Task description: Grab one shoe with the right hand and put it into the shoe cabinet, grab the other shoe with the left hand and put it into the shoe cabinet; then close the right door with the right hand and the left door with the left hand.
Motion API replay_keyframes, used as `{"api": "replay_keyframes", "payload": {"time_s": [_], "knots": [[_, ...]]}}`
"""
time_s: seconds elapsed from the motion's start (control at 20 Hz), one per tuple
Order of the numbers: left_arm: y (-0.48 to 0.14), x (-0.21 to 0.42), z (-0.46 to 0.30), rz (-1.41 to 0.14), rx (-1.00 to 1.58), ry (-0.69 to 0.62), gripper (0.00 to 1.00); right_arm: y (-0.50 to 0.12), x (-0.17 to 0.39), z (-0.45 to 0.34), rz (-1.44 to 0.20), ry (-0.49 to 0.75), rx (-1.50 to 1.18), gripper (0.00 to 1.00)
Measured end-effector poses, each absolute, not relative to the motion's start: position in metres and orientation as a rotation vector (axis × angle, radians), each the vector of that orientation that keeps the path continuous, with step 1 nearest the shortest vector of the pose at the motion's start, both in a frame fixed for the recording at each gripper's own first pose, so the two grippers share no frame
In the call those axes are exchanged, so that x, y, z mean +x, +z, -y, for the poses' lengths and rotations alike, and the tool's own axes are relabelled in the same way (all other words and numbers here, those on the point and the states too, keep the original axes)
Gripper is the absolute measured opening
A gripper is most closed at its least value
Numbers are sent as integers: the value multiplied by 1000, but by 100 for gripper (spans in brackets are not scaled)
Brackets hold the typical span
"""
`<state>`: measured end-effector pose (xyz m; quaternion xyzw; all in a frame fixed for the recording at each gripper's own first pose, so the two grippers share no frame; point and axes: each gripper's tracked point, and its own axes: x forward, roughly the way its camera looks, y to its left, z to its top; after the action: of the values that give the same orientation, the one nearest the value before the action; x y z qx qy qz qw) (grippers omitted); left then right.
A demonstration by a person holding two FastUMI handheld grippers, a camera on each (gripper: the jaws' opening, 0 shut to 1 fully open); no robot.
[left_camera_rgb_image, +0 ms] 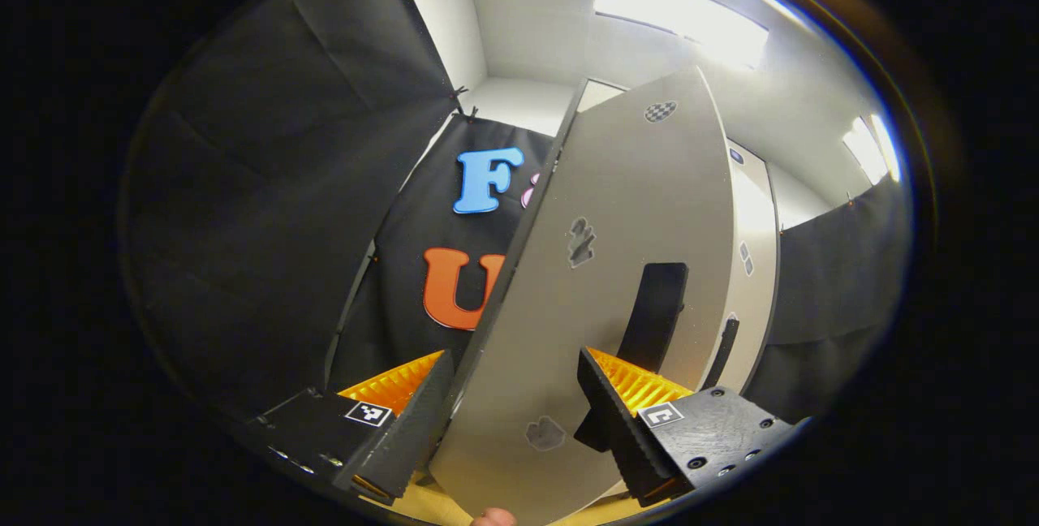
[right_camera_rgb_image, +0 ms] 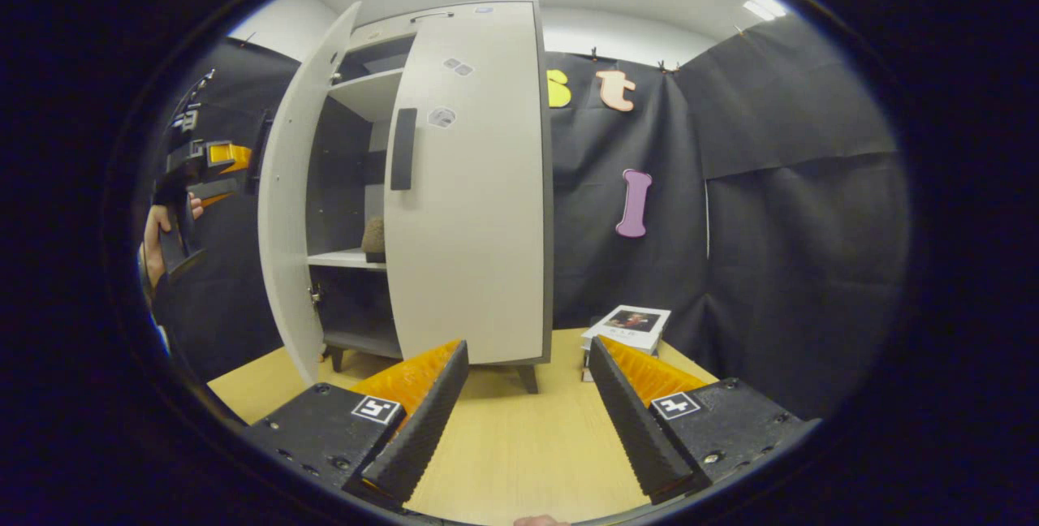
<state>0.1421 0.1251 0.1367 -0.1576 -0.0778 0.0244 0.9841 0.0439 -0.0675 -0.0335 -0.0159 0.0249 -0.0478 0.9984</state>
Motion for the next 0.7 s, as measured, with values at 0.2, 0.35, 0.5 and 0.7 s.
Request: {"api": "replay_keyframes", "payload": {"time_s": [0.2,0.35,0.5,0.7], "knots": [[132,155,-118,140,-298,66,95,-33,32,78,-43,-133,-25,97],[131,149,-123,133,-289,81,99,-38,29,86,-56,-149,-27,93],[137,129,-121,137,-297,57,99,-41,30,91,-72,-157,-25,98],[133,101,-107,126,-220,50,99,-40,34,84,-69,-144,-7,98]]}}
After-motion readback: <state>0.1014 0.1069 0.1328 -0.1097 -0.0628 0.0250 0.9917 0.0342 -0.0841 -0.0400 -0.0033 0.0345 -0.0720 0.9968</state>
